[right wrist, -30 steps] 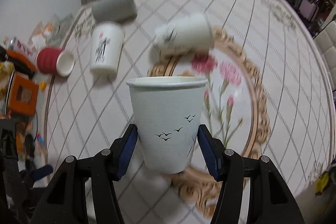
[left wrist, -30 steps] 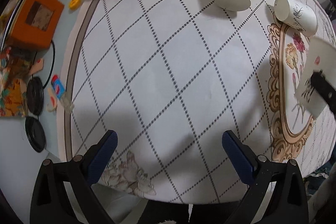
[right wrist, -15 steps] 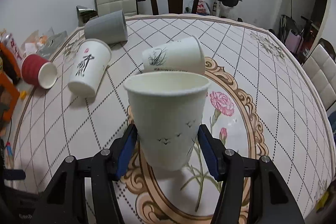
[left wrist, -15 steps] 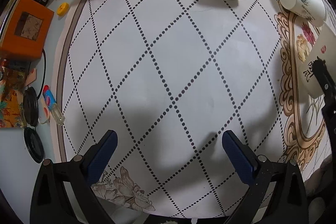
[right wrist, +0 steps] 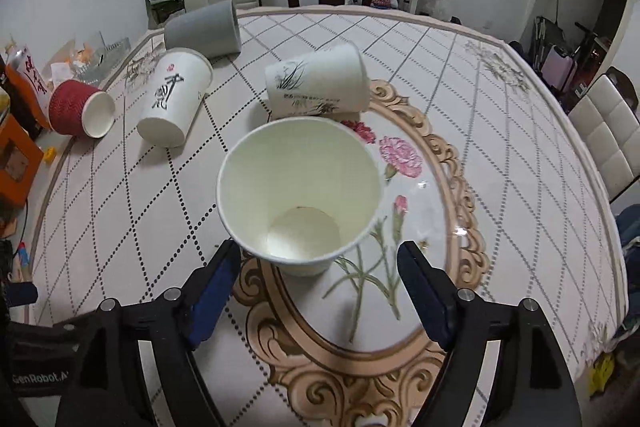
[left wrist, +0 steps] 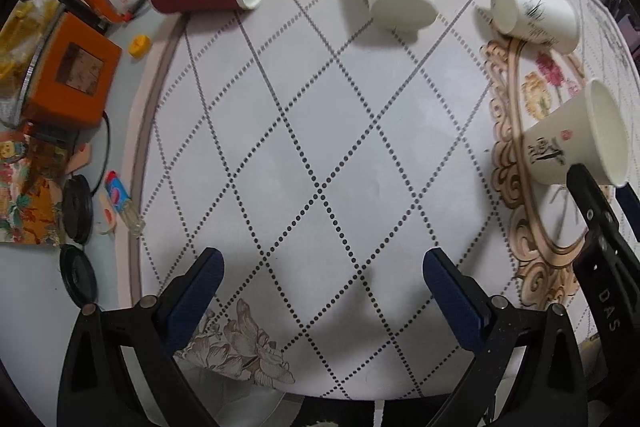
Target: Flip cup upright
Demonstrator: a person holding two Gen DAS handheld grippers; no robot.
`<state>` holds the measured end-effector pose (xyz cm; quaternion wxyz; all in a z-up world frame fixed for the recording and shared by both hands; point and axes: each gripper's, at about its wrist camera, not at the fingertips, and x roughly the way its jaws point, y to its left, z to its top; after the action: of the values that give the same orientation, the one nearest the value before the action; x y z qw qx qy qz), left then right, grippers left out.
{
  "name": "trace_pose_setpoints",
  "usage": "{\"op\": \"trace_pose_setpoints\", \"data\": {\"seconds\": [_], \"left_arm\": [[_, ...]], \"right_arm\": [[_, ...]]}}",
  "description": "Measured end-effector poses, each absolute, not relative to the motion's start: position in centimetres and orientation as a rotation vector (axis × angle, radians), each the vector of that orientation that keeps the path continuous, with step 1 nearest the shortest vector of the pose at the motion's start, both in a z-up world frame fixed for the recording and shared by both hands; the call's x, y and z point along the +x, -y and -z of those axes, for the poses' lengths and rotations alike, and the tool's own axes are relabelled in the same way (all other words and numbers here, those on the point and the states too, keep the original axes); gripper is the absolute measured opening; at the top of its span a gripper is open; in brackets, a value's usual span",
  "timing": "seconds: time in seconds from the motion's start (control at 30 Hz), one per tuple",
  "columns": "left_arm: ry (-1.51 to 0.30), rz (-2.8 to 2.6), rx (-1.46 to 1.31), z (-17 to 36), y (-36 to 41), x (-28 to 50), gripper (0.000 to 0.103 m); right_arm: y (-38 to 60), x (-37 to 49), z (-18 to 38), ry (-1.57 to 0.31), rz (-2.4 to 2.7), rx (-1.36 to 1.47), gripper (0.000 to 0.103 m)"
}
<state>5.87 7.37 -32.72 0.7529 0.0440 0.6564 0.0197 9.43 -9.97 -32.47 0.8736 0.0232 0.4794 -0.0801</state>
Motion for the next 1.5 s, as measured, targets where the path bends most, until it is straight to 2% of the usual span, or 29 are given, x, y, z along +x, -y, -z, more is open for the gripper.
{"op": "trace_pose_setpoints", "data": {"seconds": [0.1, 0.23, 0.3, 0.37, 0.83, 1.13, 1.5], "left_arm": [[-1.4, -0.044, 0.093, 30.5, -6.8, 5.2, 0.102], [-1.347, -0.042, 0.097, 26.7, -5.7, 4.0, 0.102], [-1.314, -0.041, 0.099, 24.5, -5.5, 3.5, 0.102], [-1.28, -0.041, 0.096, 22.6, -5.7, 4.2, 0.102], [-1.006, -0.025, 0.057, 7.5, -5.0, -4.7, 0.102], [-0.935, -0.004, 0.063, 3.8, -4.9, -8.3, 0.102], [-0.887, -0.021, 0.051, 2.0, -4.7, -10.6, 0.102]], "right_arm": [[10.3, 8.4, 30.7, -0.985, 0.18, 0.044, 0.087], [11.2, 6.7, 27.5, -0.965, 0.196, 0.042, 0.101], [11.6, 5.7, 25.7, -0.956, 0.208, 0.03, 0.103], [12.0, 4.6, 23.6, -0.946, 0.216, 0.016, 0.103], [14.0, -5.7, 7.5, -0.842, 0.21, -0.01, 0.103], [14.8, -10.4, 2.2, -0.805, 0.207, 0.008, 0.103], [14.5, -13.0, 0.0, -0.778, 0.189, 0.01, 0.103]]}}
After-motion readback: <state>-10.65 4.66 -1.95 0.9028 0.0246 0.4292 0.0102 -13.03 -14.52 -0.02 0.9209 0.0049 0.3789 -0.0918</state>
